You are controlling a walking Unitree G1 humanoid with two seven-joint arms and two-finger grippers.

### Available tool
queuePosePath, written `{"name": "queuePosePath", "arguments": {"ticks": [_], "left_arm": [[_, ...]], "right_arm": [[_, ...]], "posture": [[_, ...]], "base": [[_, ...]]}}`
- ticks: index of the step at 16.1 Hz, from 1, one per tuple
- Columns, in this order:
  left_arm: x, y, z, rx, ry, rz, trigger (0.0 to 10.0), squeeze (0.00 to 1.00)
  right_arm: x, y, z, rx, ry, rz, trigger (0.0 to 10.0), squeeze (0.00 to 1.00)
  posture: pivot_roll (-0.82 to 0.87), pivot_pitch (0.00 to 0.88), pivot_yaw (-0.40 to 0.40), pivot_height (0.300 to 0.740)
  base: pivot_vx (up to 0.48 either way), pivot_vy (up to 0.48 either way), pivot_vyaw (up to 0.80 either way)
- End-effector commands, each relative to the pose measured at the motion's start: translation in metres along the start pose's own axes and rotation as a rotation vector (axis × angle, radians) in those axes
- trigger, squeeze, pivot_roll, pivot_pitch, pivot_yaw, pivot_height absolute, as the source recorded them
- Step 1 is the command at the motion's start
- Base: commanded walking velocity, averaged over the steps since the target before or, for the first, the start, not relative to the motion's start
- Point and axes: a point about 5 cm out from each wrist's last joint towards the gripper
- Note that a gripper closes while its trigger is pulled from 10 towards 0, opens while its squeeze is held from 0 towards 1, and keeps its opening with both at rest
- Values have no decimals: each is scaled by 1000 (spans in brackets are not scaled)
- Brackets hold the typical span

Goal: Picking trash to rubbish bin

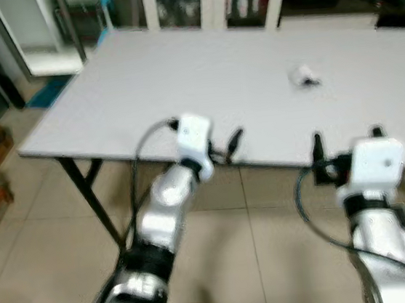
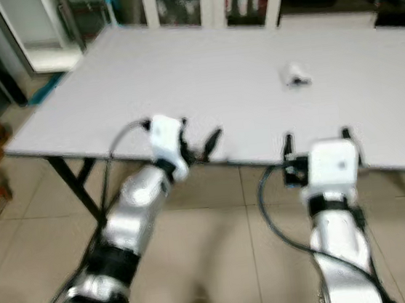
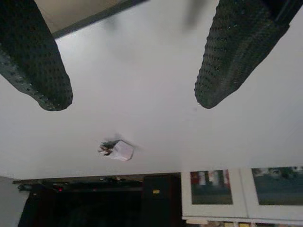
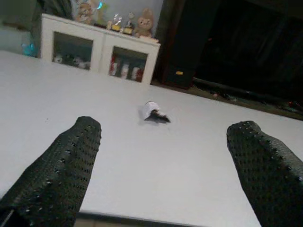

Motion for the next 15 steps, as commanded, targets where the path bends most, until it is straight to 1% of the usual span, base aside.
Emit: {"name": "queuePosePath", "arguments": {"ticks": [1,2,4,8,12,15], "left_arm": [[-2,3,2,-4,4,-4,10000,0],[-2,2,2,-9,0,-5,10000,0],[-4,-1,3,-20,6,-7,10000,0],[-4,-1,3,-22,10,-9,10000,0],[-4,-2,3,-32,10,-7,10000,0],[-4,-2,3,-35,12,-10,10000,0]], "right_arm": [[4,0,-1,2,-22,35,10000,0],[5,4,-1,26,-36,61,10000,0],[6,9,0,34,-36,55,10000,0],[4,5,-2,13,-22,31,10000,0],[5,0,-6,-36,-1,-74,10000,0],[4,-2,-7,-49,10,-94,10000,0]], "posture": [[71,65,-21,740],[71,65,-21,740],[72,67,-20,740],[74,71,-20,740],[77,72,-19,740],[81,77,-21,740]], "base": [[420,0,0],[480,0,0],[480,0,0],[480,0,0],[480,0,0],[480,0,0]]}}
Point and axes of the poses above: a point about 5 cm out from each wrist's last joint towards the gripper, its own z axis pointing back from the gripper into the wrist, its own x axis along the axis of the wrist's last joint, y = z × x, and after that the axes turned 2 degrees about z, right-handed
